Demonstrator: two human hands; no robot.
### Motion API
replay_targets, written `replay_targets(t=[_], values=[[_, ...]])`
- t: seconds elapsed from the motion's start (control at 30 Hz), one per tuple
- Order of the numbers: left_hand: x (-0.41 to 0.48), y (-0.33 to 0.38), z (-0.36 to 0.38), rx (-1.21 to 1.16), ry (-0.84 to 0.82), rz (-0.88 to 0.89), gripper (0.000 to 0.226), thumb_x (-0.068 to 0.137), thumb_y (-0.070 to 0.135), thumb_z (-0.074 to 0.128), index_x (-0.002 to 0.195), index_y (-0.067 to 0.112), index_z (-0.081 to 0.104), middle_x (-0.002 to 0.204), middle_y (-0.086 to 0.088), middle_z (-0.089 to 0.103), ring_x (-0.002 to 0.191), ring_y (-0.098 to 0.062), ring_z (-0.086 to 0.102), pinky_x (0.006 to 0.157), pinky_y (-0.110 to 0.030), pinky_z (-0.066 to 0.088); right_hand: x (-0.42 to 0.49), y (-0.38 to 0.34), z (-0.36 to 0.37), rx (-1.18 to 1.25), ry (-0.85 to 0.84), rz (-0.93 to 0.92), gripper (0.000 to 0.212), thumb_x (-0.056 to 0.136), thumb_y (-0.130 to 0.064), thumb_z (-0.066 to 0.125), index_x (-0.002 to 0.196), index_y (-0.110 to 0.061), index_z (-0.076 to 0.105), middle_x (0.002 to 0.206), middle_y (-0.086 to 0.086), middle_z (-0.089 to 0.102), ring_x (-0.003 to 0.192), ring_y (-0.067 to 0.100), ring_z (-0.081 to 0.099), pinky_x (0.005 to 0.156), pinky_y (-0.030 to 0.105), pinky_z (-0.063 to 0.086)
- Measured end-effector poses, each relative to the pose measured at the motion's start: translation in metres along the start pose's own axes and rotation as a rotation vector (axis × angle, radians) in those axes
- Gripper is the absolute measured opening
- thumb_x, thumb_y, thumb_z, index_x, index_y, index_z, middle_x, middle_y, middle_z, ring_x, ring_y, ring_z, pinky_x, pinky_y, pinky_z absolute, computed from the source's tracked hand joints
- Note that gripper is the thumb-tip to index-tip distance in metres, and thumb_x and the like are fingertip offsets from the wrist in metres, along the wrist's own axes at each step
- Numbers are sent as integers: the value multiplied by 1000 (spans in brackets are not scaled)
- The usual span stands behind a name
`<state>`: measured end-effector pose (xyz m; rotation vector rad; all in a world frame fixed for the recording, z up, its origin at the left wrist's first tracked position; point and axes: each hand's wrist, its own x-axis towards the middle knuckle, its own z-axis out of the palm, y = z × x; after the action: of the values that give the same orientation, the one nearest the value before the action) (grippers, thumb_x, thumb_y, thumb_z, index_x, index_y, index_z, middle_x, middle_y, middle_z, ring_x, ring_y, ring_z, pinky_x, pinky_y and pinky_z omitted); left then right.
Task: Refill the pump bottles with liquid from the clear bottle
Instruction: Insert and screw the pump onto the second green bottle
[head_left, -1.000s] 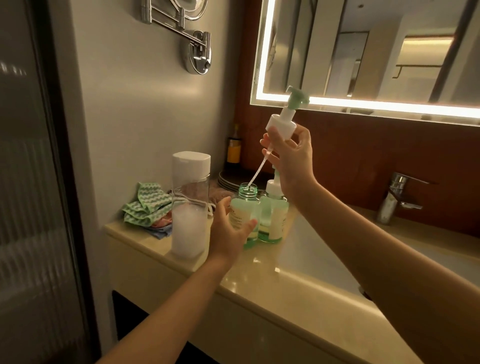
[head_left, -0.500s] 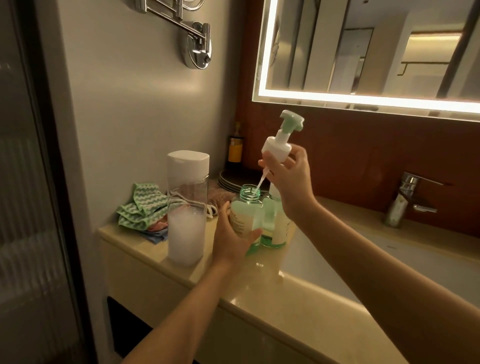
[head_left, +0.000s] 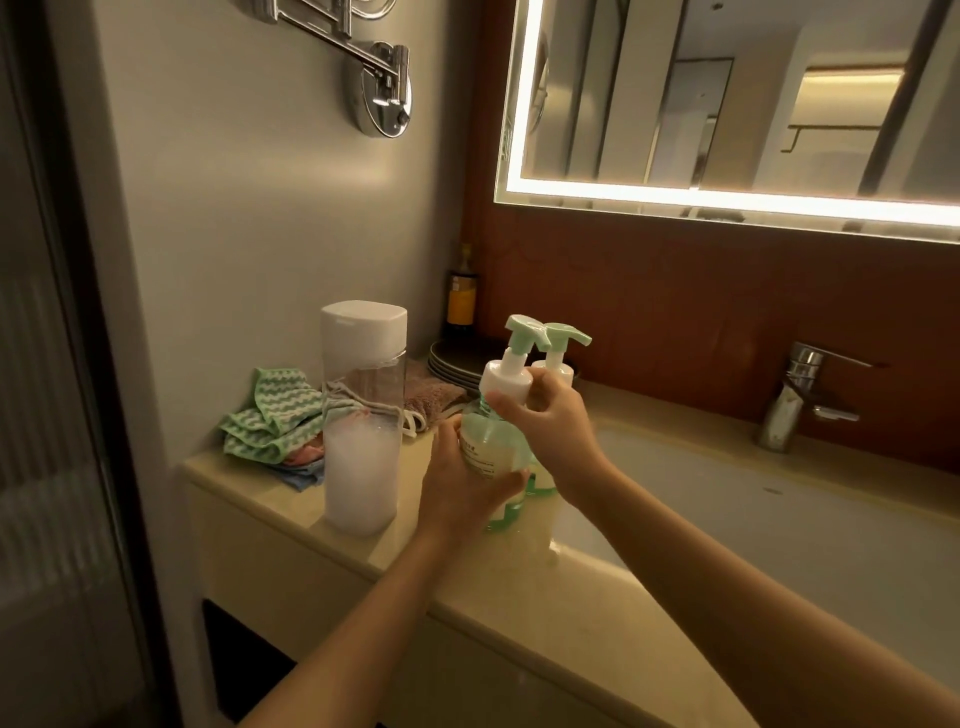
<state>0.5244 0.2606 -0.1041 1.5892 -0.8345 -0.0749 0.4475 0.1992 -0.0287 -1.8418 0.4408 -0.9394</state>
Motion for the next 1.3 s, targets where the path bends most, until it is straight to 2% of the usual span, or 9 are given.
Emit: replay_targets(t=[0.1, 0.23, 0.37, 0.53, 0.73, 0.87, 0.97, 1.13, 1.3], values=[[-3, 2, -2, -5, -28, 5, 81, 65, 26, 82, 128, 20, 31, 110, 7, 50, 101, -14, 54, 84, -28, 49, -4, 2, 1, -48, 9, -14, 36, 78, -23, 72, 108, -17, 54, 103, -5, 59, 100, 11, 55, 83, 24, 46], [-5, 6, -3, -7, -48, 16, 81, 65, 27, 82, 128, 19, 30, 109, 9, 50, 96, -9, 52, 79, -21, 45, -11, 5, 3, -28, 47, -7, 41, 78, -24, 72, 109, -20, 46, 104, -7, 54, 104, 12, 53, 83, 24, 44], [-8, 9, -3, 11, -66, 37, 81, 66, 29, 81, 128, 18, 30, 109, 10, 49, 97, -8, 51, 81, -21, 43, -12, 0, 1, -73, 22, -59, 65, 78, -31, 70, 132, -21, 36, 117, -9, 47, 109, 9, 48, 91, 29, 44], [-8, 8, -2, 10, -83, 40, 77, 65, 30, 81, 123, 21, 32, 111, 6, 55, 97, -13, 56, 78, -23, 47, -12, -3, -4, -152, -32, -150, 23, 91, -31, 53, 113, -23, 52, 96, -12, 57, 99, 12, 56, 87, 31, 50], [-8, 6, -2, 27, -79, 41, 78, 64, 31, 82, 123, 21, 31, 109, 7, 54, 95, -13, 56, 78, -25, 48, -18, 3, -7, -397, 129, -279, 41, 90, -35, 54, 124, -14, 51, 113, -1, 60, 100, 12, 55, 82, 26, 48], [-9, 8, -2, 40, -84, 41, 72, 64, 31, 82, 113, 28, 30, 103, 8, 54, 91, -12, 56, 74, -21, 46, -11, -7, -4, -418, -3, -223, 41, 93, -33, 49, 127, -10, 42, 112, 0, 52, 104, 17, 53, 80, 28, 45], [-10, 8, -2, 38, -89, 45, 71, 64, 31, 81, 112, 29, 29, 101, 10, 53, 90, -11, 55, 72, -18, 44, -11, -7, -6, -470, -53, -204, 34, 95, -34, 45, 119, -10, 47, 114, 4, 55, 100, 14, 51, 81, 29, 45], [-11, 10, -2, 46, -106, 43, 73, 65, 31, 81, 113, 31, 27, 105, 11, 51, 94, -10, 52, 78, -21, 45, -14, -1, -10, -547, 82, -296, 41, 90, -42, 52, 116, -10, 53, 110, 5, 61, 88, 9, 51, 71, 22, 39], [-10, 12, -2, 60, -107, 29, 80, 64, 32, 81, 126, 21, 31, 116, 3, 55, 102, -15, 54, 87, -32, 49, -10, -4, -8, -474, 51, -261, 35, 86, -40, 58, 104, -18, 38, 102, 0, 51, 88, 14, 54, 69, 26, 48]])
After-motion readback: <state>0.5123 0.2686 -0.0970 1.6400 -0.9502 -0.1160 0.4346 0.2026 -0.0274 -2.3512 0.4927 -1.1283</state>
